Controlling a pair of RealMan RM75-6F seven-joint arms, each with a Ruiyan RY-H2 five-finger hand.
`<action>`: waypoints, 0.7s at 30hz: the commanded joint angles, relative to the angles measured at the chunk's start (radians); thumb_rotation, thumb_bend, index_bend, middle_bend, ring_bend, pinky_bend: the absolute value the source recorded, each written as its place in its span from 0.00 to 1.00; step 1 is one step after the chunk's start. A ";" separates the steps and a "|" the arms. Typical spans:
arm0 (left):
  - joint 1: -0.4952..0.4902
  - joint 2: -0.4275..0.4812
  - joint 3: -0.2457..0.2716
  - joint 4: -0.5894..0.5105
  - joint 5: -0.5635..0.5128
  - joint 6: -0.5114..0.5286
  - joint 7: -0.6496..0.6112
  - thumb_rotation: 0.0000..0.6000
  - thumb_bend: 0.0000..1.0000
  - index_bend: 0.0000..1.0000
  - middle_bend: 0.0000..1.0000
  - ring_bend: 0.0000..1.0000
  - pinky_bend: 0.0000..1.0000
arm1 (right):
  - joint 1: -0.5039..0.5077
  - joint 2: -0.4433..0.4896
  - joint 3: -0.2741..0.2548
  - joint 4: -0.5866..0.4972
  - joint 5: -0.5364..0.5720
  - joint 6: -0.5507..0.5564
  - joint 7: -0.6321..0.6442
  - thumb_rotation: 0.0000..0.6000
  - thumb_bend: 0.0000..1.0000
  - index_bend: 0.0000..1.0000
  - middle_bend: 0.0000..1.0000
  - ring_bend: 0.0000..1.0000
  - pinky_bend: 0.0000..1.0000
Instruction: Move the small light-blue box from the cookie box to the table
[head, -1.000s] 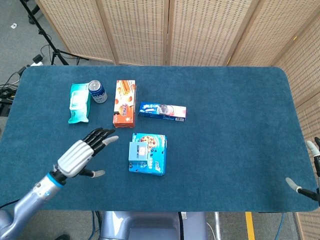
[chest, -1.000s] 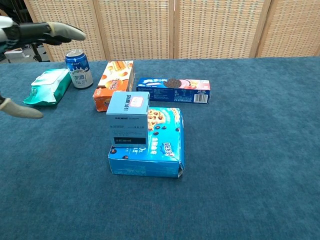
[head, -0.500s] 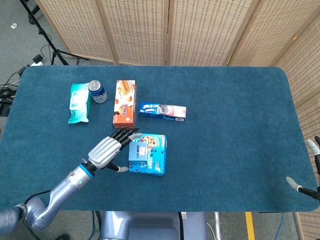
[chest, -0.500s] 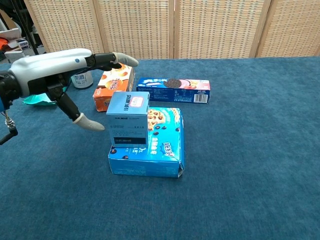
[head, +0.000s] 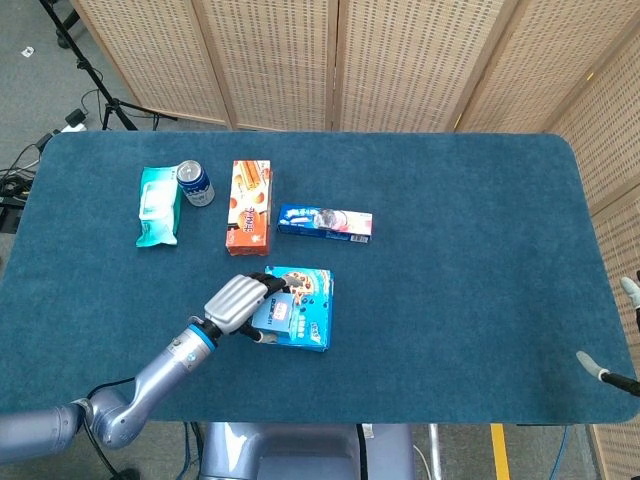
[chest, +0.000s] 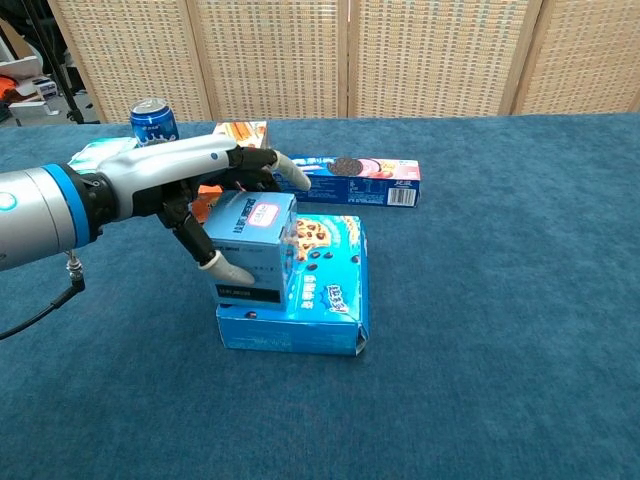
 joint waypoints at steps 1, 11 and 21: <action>0.006 -0.011 0.003 0.013 0.008 0.035 0.002 1.00 0.00 0.31 0.50 0.40 0.40 | -0.001 0.001 0.001 0.004 0.002 0.001 0.007 1.00 0.00 0.00 0.00 0.00 0.00; 0.059 0.142 0.035 -0.024 0.116 0.124 -0.110 1.00 0.00 0.34 0.51 0.40 0.41 | -0.004 0.001 0.000 0.004 -0.002 0.006 0.010 1.00 0.00 0.00 0.00 0.00 0.00; 0.140 0.292 0.160 0.102 0.247 0.177 -0.332 1.00 0.00 0.34 0.51 0.40 0.41 | -0.006 -0.001 -0.007 -0.006 -0.017 0.011 -0.014 1.00 0.00 0.00 0.00 0.00 0.00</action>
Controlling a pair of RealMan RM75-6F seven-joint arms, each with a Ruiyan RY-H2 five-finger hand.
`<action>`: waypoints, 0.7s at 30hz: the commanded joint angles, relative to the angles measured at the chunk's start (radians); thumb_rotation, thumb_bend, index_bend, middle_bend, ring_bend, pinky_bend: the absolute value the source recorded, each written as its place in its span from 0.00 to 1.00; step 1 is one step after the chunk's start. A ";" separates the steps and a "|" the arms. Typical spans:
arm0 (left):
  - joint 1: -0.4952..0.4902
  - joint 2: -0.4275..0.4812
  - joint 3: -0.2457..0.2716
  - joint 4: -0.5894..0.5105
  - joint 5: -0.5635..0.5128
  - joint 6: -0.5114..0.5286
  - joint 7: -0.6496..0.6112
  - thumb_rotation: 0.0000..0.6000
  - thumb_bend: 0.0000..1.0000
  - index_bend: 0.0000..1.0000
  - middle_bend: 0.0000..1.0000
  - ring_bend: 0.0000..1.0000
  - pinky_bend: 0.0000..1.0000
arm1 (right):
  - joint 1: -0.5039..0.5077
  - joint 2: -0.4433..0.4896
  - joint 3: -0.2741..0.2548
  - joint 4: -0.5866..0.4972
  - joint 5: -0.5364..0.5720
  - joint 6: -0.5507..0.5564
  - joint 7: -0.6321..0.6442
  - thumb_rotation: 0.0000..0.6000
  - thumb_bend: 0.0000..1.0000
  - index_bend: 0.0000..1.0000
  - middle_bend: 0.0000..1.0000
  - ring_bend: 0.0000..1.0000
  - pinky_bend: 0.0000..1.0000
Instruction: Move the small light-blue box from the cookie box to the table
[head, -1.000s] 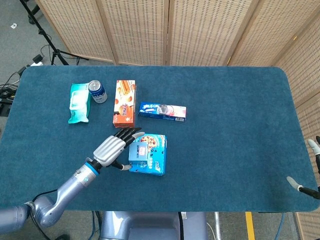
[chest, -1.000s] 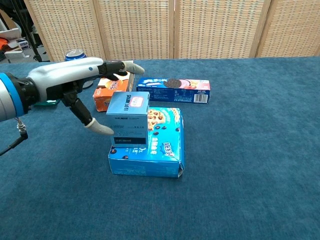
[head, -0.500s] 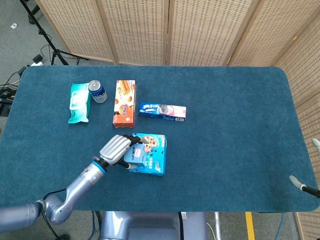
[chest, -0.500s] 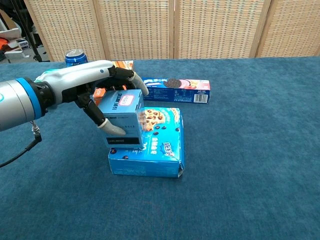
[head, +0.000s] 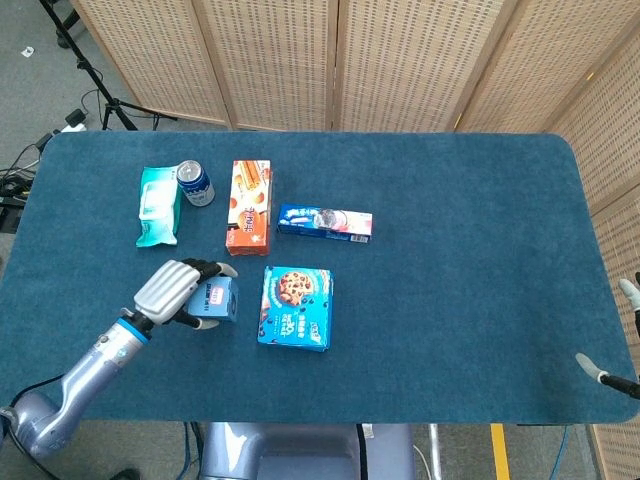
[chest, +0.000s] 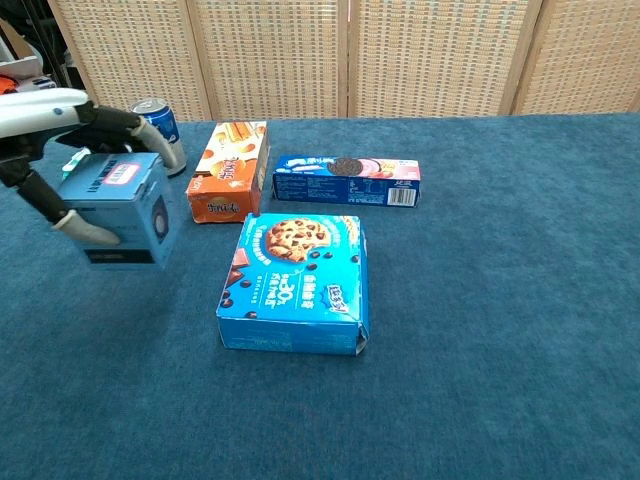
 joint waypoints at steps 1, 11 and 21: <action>0.035 0.018 0.054 0.100 0.058 0.031 -0.094 1.00 0.00 0.34 0.51 0.40 0.41 | 0.000 -0.001 0.000 -0.002 -0.001 0.000 -0.004 1.00 0.00 0.00 0.00 0.00 0.00; 0.066 -0.114 0.137 0.404 0.147 0.089 -0.295 1.00 0.00 0.34 0.51 0.40 0.41 | 0.001 -0.002 0.000 -0.009 0.001 -0.003 -0.017 1.00 0.00 0.00 0.00 0.00 0.00; 0.061 -0.036 0.181 0.344 0.148 0.052 -0.288 1.00 0.00 0.00 0.00 0.00 0.10 | -0.006 0.004 -0.001 -0.012 0.001 0.006 -0.001 1.00 0.00 0.00 0.00 0.00 0.00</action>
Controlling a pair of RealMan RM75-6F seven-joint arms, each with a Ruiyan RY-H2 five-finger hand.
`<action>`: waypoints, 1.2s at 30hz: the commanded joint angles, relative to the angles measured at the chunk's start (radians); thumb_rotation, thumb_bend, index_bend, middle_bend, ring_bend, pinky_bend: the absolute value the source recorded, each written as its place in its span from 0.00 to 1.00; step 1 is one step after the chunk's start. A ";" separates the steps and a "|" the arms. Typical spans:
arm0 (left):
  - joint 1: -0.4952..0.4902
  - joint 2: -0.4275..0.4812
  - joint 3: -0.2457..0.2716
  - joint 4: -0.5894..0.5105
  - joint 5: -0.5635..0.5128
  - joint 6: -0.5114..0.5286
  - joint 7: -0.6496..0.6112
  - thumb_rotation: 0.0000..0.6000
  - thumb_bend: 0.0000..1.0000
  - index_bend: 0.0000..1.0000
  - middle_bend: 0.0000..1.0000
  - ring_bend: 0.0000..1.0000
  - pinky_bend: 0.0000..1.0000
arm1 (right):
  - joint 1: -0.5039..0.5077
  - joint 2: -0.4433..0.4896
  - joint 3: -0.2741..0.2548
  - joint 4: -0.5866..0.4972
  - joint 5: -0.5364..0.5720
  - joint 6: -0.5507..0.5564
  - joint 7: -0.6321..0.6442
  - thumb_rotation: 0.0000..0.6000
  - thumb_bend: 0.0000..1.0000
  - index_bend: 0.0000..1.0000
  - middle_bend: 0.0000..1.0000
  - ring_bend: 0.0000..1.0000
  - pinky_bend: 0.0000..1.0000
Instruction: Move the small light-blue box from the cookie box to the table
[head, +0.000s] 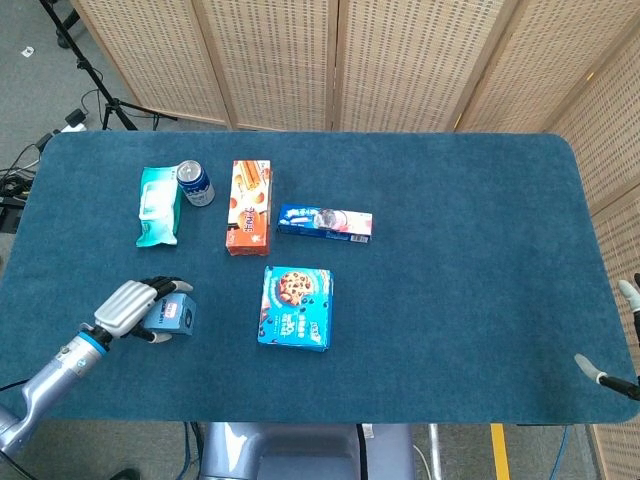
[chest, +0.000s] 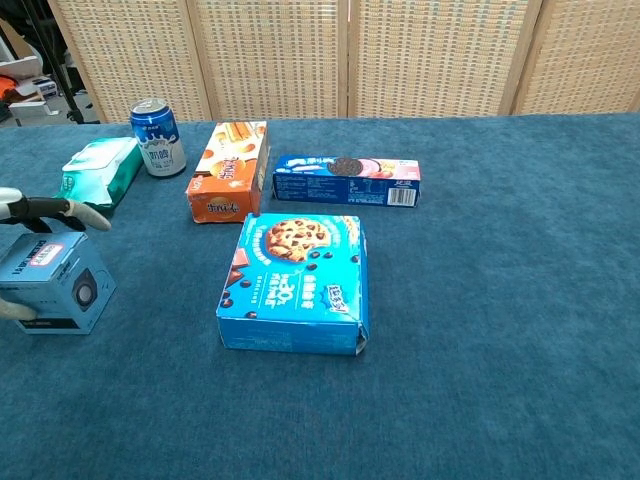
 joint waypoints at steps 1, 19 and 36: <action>0.005 0.087 0.009 -0.108 -0.012 0.017 0.019 1.00 0.00 0.00 0.00 0.00 0.08 | -0.002 0.002 0.000 -0.001 0.002 0.001 0.006 1.00 0.00 0.00 0.00 0.00 0.00; 0.030 0.198 -0.053 -0.465 -0.255 -0.054 0.690 1.00 0.00 0.05 0.00 0.00 0.10 | -0.010 0.010 0.003 0.012 -0.004 0.019 0.054 1.00 0.00 0.00 0.00 0.00 0.00; 0.015 0.124 -0.113 -0.546 -0.481 -0.051 0.995 1.00 0.00 0.45 0.46 0.37 0.41 | -0.006 0.010 0.008 0.020 0.006 0.010 0.068 1.00 0.00 0.00 0.00 0.00 0.00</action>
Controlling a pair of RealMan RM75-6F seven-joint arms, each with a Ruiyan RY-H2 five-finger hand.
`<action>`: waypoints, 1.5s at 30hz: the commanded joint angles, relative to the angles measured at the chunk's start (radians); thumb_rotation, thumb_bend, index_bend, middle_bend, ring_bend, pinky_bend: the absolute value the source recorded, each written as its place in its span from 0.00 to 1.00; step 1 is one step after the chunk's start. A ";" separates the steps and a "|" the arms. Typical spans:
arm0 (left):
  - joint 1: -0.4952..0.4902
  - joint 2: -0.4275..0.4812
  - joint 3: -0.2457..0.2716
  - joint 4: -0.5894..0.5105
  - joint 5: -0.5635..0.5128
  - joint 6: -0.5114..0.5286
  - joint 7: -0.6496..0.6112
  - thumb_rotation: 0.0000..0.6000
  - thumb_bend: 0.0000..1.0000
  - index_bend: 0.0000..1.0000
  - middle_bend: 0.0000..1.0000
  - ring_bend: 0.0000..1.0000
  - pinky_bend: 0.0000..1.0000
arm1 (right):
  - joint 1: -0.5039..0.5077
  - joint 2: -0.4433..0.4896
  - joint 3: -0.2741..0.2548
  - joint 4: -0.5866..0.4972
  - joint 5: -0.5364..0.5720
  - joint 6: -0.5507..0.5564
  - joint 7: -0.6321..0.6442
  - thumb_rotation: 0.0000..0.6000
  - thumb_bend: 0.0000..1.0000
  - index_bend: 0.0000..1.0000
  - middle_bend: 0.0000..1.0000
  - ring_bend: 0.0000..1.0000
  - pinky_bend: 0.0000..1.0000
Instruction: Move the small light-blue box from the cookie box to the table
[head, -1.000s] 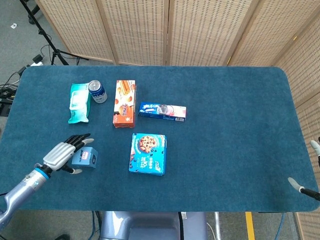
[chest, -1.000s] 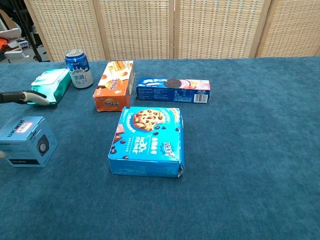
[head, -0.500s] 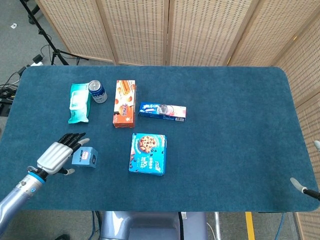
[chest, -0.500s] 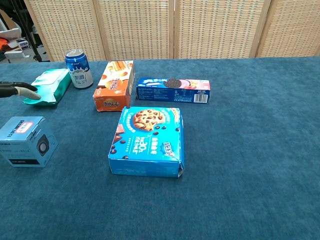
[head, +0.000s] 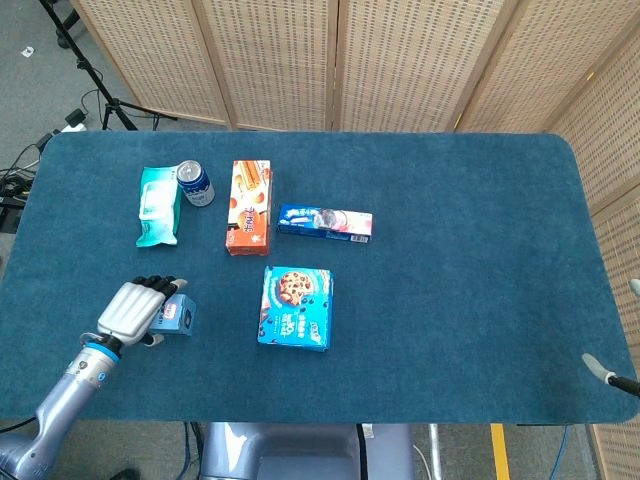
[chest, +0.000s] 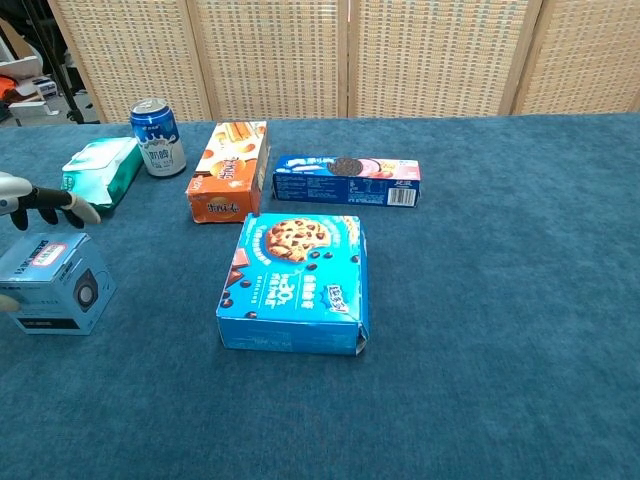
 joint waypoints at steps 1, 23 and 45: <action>0.000 -0.009 -0.003 -0.004 -0.006 0.011 0.010 1.00 0.00 0.51 0.50 0.40 0.42 | 0.000 0.000 0.000 0.001 0.000 0.000 0.001 1.00 0.00 0.00 0.00 0.00 0.00; 0.105 -0.200 0.009 0.460 0.470 0.364 -1.368 1.00 0.00 0.57 0.56 0.44 0.46 | -0.001 -0.002 -0.007 -0.005 -0.018 0.005 -0.015 1.00 0.00 0.00 0.00 0.00 0.00; 0.099 -0.454 0.109 0.917 0.497 0.331 -1.730 1.00 0.00 0.57 0.56 0.44 0.46 | 0.006 -0.009 -0.010 -0.018 -0.016 -0.011 -0.056 1.00 0.00 0.00 0.00 0.00 0.00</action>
